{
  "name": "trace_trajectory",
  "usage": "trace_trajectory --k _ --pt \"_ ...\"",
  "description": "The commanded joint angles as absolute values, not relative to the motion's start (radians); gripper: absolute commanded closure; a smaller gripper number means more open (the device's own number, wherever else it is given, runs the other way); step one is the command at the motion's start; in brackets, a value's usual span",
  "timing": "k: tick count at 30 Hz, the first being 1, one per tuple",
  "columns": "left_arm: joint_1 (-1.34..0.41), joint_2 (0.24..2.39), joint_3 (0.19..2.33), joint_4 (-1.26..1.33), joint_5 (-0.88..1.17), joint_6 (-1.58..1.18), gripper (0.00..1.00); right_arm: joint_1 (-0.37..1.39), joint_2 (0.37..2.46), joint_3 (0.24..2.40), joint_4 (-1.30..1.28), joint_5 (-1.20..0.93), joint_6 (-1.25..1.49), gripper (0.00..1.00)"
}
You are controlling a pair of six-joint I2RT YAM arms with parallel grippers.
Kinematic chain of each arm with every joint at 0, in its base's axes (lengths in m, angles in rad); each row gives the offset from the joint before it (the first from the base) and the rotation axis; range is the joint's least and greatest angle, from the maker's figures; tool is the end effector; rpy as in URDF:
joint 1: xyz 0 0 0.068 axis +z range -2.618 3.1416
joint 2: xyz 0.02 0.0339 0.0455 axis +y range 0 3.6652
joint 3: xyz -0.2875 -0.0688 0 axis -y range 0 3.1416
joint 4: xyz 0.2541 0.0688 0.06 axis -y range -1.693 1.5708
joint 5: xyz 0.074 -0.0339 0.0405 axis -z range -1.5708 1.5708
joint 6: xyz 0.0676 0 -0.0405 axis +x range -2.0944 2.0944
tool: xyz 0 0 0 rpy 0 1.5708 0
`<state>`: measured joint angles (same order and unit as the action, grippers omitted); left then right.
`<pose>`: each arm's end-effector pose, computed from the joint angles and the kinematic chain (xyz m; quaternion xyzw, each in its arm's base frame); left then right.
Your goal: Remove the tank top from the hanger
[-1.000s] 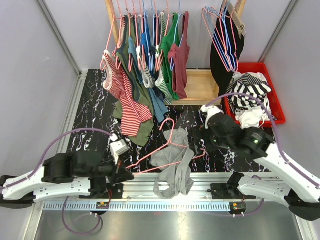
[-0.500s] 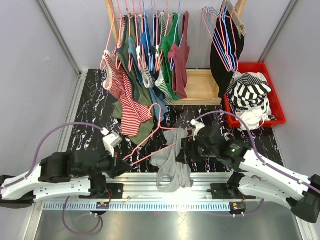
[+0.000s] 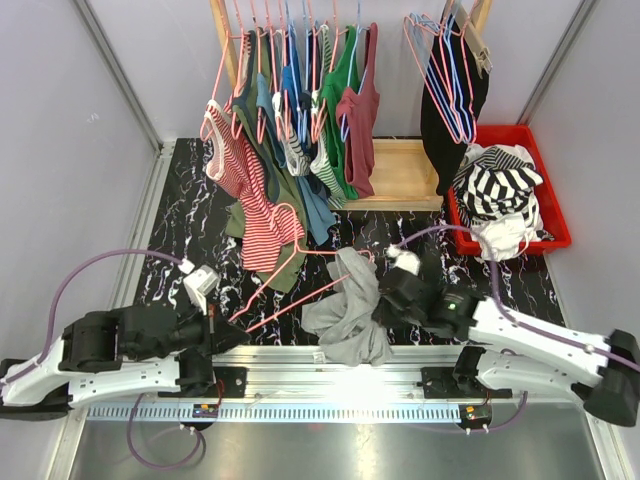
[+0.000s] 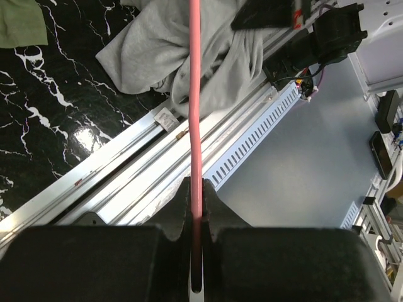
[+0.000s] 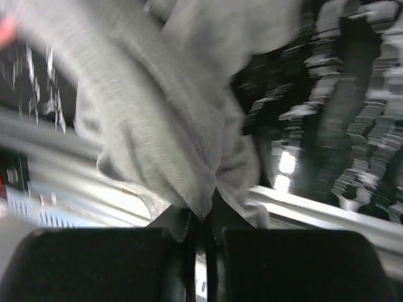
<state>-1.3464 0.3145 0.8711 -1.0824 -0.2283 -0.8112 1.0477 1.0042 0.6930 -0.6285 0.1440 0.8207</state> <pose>0.0264 -0.0469 0.3174 0.1728 0.8453 -0.3904 0.3212 0.1129 0.1763 0.2216 -0.0852 0.9446 0.2083 0.2390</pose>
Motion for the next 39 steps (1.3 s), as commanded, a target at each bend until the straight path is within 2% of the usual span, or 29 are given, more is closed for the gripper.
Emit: trace_trajectory --k 1,3,8,12,14,17,19,20,23,24,25,27,33,37,39 --pt "-1.348 0.259 0.888 -1.088 -0.206 -0.851 1.00 1.045 0.884 0.802 -0.934 0.567 1.054 1.00" --pt "-1.347 0.239 0.867 -1.072 -0.122 -0.853 1.00 1.026 0.833 0.824 -1.011 0.666 1.110 1.00" --pt "-1.348 0.221 0.812 -1.006 0.056 -0.851 1.00 0.950 0.874 0.798 -0.892 0.577 1.048 1.00" --pt "-1.348 0.203 0.842 -1.028 0.038 -0.853 1.00 0.930 0.957 0.791 -0.844 0.534 1.003 1.00" --pt "-1.347 0.184 0.868 -1.051 -0.006 -0.867 1.00 0.911 0.983 0.792 -0.835 0.502 0.977 1.00" --pt "-1.348 0.140 0.951 -1.169 -0.237 -0.900 1.00 0.907 0.988 0.782 -0.778 0.398 0.904 1.00" --pt "-1.347 0.100 0.985 -1.177 -0.297 -0.902 1.00 0.905 0.970 0.769 -0.743 0.291 0.838 0.99" --pt "-1.347 0.094 0.986 -1.170 -0.331 -0.894 1.00 0.907 0.960 0.756 -0.704 0.241 0.806 0.96" --pt "-1.347 0.112 0.982 -1.141 -0.388 -0.858 1.00 0.907 0.954 0.707 -0.537 0.028 0.713 0.67" --pt "-1.347 0.127 0.982 -1.134 -0.406 -0.842 1.00 0.908 0.994 0.704 -0.517 -0.041 0.687 0.44" --pt "-1.347 0.132 0.983 -1.125 -0.425 -0.833 1.00 0.913 1.027 0.704 -0.503 -0.041 0.683 0.27" --pt "-1.347 0.137 0.977 -1.097 -0.478 -0.822 1.00 0.952 1.147 0.730 -0.511 -0.019 0.686 0.01" --pt "-1.348 0.124 0.905 -1.020 -0.492 -0.813 1.00 1.066 1.474 0.912 -0.529 0.179 0.724 0.00" --pt "-1.348 0.092 0.884 -1.009 -0.485 -0.834 1.00 1.088 1.722 1.070 -0.688 0.352 0.802 0.00" --pt "-1.348 0.081 0.881 -1.015 -0.480 -0.839 1.00 1.086 1.781 1.103 -0.755 0.382 0.843 0.00"
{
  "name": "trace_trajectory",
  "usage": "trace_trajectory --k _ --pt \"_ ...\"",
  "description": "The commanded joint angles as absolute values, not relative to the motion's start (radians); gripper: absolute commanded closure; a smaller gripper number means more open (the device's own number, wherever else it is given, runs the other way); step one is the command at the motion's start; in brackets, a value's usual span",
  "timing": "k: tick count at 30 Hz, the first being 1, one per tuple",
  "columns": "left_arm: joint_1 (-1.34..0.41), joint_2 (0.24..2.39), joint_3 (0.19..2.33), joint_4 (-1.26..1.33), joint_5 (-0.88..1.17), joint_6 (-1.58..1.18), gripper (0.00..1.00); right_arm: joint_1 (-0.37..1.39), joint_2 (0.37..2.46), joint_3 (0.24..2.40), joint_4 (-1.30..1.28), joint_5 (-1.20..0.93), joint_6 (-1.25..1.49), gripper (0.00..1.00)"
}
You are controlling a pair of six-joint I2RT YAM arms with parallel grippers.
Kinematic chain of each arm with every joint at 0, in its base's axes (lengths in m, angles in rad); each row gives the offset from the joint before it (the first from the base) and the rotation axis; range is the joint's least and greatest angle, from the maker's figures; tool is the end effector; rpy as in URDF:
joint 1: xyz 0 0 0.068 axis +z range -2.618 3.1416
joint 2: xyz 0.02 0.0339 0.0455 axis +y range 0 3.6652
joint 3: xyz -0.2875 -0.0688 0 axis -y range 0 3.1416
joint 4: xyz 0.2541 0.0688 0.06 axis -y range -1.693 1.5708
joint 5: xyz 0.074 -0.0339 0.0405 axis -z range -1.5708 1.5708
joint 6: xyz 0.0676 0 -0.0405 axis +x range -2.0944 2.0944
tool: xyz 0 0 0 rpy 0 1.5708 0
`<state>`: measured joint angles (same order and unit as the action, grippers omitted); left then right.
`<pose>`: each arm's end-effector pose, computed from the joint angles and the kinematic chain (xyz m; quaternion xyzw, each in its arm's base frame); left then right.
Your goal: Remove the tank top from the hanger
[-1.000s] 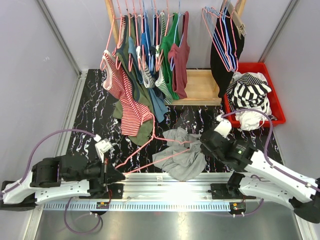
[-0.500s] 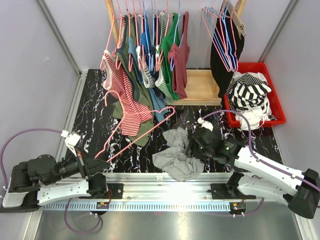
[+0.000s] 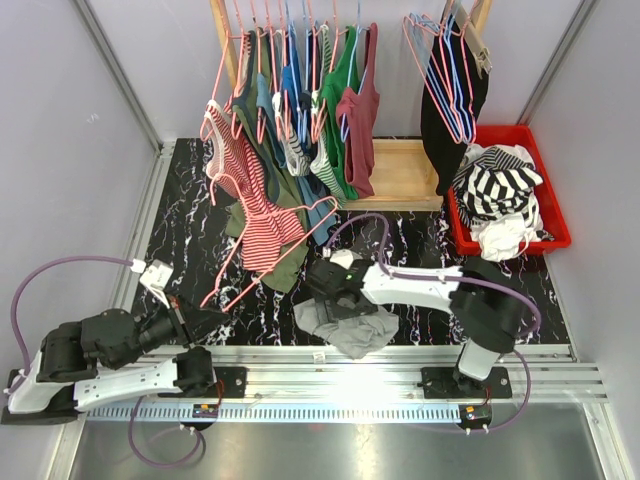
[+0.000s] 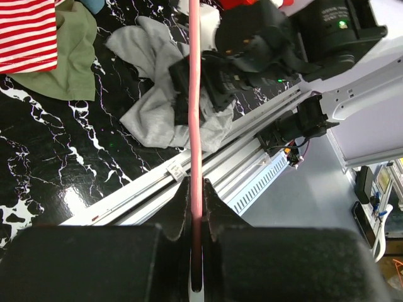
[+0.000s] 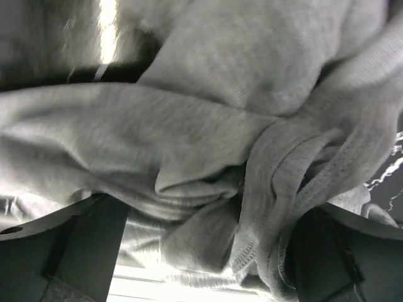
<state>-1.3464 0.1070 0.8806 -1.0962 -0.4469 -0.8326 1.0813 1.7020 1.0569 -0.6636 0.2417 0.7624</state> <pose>0.0289 0.0045 0.3219 0.0758 0.7982 -0.4219 0.4232 0.1708 0.2862 0.1588 -0.1407 0.9742 0.0311 0.1736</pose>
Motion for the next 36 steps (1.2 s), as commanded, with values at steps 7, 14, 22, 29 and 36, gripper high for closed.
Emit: trace_trajectory --k 7,14,22,29,36 --pt "-1.348 0.060 0.870 -1.022 -0.472 -0.844 1.00 1.013 1.570 0.915 -0.741 0.439 0.943 1.00" --pt "-1.348 0.074 0.861 -0.982 -0.428 -0.825 1.00 0.688 1.063 0.868 -0.843 0.581 0.836 1.00" --pt "-1.348 0.127 0.854 -0.920 -0.387 -0.802 1.00 0.079 1.024 1.032 -0.631 0.384 0.568 1.00" --pt "-1.347 0.170 0.870 -0.899 -0.368 -0.788 1.00 -0.225 1.218 1.277 -0.449 0.203 0.647 1.00" --pt "-1.348 0.172 0.827 -0.841 -0.322 -0.782 1.00 -0.295 1.679 1.523 -0.509 0.260 0.666 1.00"
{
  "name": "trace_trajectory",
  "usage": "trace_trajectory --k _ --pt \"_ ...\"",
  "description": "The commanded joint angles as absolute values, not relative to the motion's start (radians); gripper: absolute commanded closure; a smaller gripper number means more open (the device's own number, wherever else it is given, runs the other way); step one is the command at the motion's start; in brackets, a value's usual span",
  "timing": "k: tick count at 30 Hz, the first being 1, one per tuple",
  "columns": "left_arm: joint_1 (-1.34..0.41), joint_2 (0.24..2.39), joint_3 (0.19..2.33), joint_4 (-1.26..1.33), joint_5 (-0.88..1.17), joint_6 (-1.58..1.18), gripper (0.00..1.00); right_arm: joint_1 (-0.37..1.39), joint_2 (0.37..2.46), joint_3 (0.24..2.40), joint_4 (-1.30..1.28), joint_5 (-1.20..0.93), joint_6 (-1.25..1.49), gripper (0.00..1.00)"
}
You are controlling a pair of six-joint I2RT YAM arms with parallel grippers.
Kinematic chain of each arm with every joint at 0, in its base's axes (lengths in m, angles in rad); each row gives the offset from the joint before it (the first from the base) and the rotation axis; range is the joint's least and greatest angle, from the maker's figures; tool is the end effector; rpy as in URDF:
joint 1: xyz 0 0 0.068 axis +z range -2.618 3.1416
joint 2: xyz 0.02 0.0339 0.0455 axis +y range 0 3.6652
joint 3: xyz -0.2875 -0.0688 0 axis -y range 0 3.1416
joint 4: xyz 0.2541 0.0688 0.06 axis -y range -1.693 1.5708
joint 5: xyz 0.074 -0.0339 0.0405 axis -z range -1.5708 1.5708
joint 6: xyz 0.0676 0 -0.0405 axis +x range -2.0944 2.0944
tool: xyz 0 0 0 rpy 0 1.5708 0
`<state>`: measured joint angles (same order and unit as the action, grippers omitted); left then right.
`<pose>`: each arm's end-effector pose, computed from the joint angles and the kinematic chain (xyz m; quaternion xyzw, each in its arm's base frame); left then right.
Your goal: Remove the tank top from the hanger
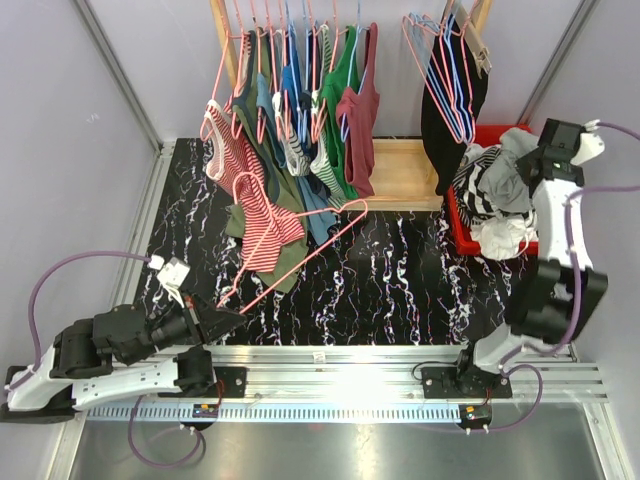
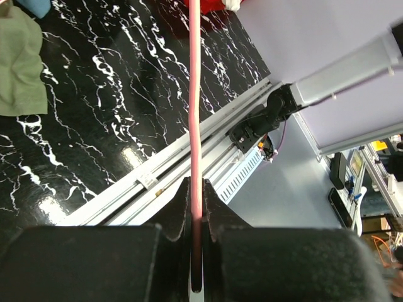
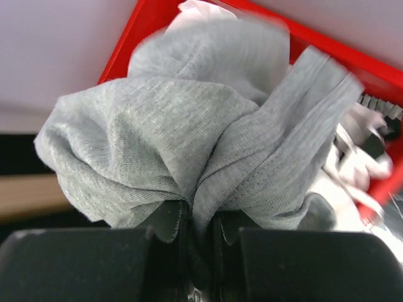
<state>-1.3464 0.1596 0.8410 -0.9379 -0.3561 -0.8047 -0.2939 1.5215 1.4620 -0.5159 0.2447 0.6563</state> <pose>0.0293 -0.0226 0.3310 0.1042 0.7798 -0.4623 0.4091 0.3591 -0.1258 0.3695 0.4507 0.7489 -0.0201 0.4854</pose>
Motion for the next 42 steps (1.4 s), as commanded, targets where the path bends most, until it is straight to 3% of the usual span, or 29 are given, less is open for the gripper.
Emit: trace_trajectory --k 1,5,9,13,16,17,19,20,25,31,34,38,42 --pt "-1.348 0.175 0.822 -0.838 -0.319 -0.779 1.00 -0.295 1.727 1.541 -0.532 0.261 0.669 1.00" --pt "-1.348 0.169 0.819 -0.842 -0.311 -0.767 1.00 -0.296 1.981 1.552 -0.568 0.175 0.690 1.00" --pt "-1.348 0.155 0.822 -0.861 -0.298 -0.779 1.00 -0.296 2.111 1.534 -0.557 0.113 0.716 1.00" --pt "-1.348 0.146 0.812 -0.864 -0.269 -0.782 1.00 -0.296 2.192 1.649 -0.662 0.103 0.672 0.98" --pt "-1.348 0.144 0.811 -0.871 -0.271 -0.778 1.00 -0.298 2.065 1.602 -0.612 0.098 0.660 0.57" --pt "-1.348 0.138 0.813 -0.874 -0.276 -0.778 1.00 -0.298 1.957 1.582 -0.597 0.097 0.657 0.26" --pt "-1.348 0.132 0.821 -0.891 -0.284 -0.781 1.00 -0.298 1.843 1.534 -0.607 0.112 0.650 0.03" --pt "-1.348 0.123 0.822 -0.897 -0.287 -0.784 1.00 -0.298 1.724 1.514 -0.610 0.117 0.649 0.00" --pt "-1.348 0.092 0.805 -0.922 -0.281 -0.793 1.00 -0.298 1.347 1.290 -0.539 0.051 0.611 0.00" --pt "-1.348 0.057 0.802 -0.937 -0.272 -0.790 1.00 -0.296 0.949 1.131 -0.655 -0.089 0.560 0.00" --pt "-1.347 0.040 0.816 -0.963 -0.253 -0.798 1.00 -0.296 0.753 0.982 -0.628 -0.315 0.566 0.00" --pt "-1.348 0.017 0.839 -1.003 -0.181 -0.822 1.00 -0.285 0.658 0.868 -0.499 -0.899 0.581 0.00" --pt "-1.353 0.005 0.865 -1.039 -0.053 -0.845 1.00 -0.210 0.635 0.877 -0.384 -1.043 0.673 0.00"
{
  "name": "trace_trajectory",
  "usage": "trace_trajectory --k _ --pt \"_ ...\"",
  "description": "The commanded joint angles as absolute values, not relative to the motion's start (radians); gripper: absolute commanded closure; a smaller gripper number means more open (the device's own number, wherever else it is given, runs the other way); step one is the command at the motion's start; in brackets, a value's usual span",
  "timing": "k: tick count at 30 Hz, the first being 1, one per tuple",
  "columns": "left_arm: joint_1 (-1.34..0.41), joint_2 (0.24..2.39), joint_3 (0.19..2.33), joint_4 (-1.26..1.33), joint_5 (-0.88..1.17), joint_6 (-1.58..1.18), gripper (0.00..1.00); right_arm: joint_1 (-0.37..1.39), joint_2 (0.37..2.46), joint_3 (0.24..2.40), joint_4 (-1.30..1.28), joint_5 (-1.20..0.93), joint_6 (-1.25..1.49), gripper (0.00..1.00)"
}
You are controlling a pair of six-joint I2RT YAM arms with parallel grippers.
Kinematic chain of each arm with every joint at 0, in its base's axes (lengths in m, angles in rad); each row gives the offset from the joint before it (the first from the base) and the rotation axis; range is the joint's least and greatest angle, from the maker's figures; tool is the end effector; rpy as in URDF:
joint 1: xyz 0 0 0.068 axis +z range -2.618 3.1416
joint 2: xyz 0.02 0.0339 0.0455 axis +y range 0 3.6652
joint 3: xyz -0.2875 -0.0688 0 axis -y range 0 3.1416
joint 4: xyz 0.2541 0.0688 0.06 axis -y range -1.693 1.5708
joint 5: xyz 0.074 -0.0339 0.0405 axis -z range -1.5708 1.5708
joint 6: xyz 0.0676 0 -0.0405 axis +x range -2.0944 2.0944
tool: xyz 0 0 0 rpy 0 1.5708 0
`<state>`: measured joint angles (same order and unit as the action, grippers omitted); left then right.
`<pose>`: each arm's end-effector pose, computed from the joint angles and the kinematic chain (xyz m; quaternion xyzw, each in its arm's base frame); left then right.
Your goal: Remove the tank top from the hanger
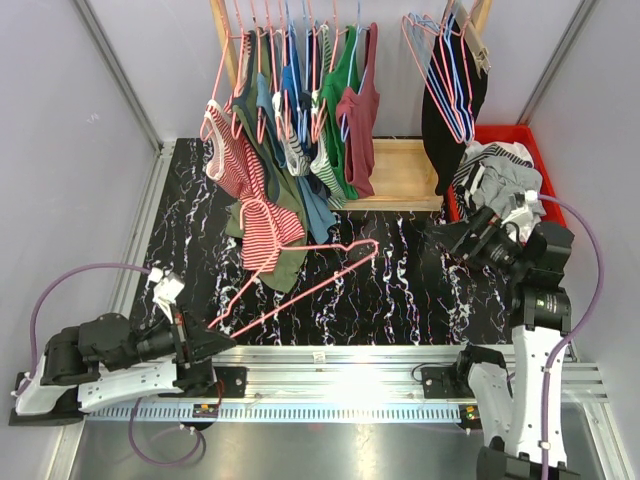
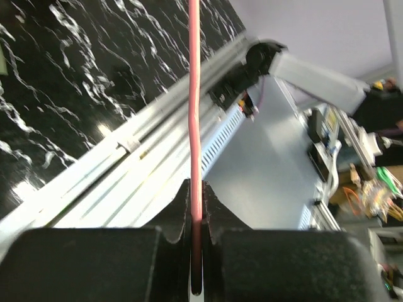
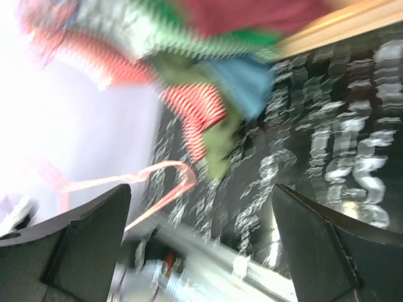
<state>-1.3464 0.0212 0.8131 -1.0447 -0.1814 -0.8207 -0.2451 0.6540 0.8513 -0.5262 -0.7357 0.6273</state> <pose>0.0129 -0.0016 0.3074 0.1510 0.7747 -0.5053 0.3488 0.1533 0.0084 0.3570 0.1310 0.7763 0.3903 0.4774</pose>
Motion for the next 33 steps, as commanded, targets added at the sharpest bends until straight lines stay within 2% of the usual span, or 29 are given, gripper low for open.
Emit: trace_trajectory --k 1,5,7,9,12,14,18,19,22,27,31,33 --pt "-1.354 0.006 0.870 -1.037 -0.031 -0.850 1.00 -0.186 0.623 0.882 -0.374 -1.063 0.673 0.00" --pt "-1.380 -0.055 0.868 -1.014 0.081 -0.888 1.00 -0.065 0.644 0.893 -0.322 -1.162 0.670 0.00" --pt "-1.393 -0.077 0.865 -1.017 0.098 -0.905 1.00 -0.005 0.681 0.919 -0.386 -1.152 0.579 0.00" --pt "-1.404 -0.087 0.865 -1.012 0.107 -0.925 1.00 0.142 0.715 0.977 -0.506 -1.129 0.462 0.00" --pt "-1.407 -0.107 0.877 -1.019 0.098 -0.931 1.00 0.325 0.791 1.075 -0.691 -1.051 0.308 0.01" --pt "-1.408 -0.113 0.880 -1.016 0.103 -0.931 1.00 0.450 0.811 1.133 -0.809 -0.889 0.241 0.00" --pt "-1.413 -0.143 0.870 -0.997 0.123 -0.945 1.00 0.599 0.870 1.152 -0.868 -0.789 0.167 0.00" --pt "-1.413 -0.149 0.867 -0.979 0.129 -0.953 1.00 0.630 0.871 1.161 -0.882 -0.690 0.160 0.00" --pt "-1.413 -0.153 0.880 -0.995 0.147 -0.959 1.00 0.690 0.871 1.187 -0.908 -0.585 0.132 0.00" --pt "-1.413 -0.155 0.879 -1.008 0.187 -0.962 1.00 0.692 0.844 1.197 -0.907 -0.546 0.115 0.00" --pt "-1.413 -0.155 0.905 -1.025 0.175 -0.942 1.00 0.701 0.857 1.175 -0.901 -0.652 0.117 0.00" --pt "-1.413 -0.155 0.919 -1.035 0.156 -0.934 1.00 0.728 0.876 1.166 -0.905 -0.780 0.107 0.02"
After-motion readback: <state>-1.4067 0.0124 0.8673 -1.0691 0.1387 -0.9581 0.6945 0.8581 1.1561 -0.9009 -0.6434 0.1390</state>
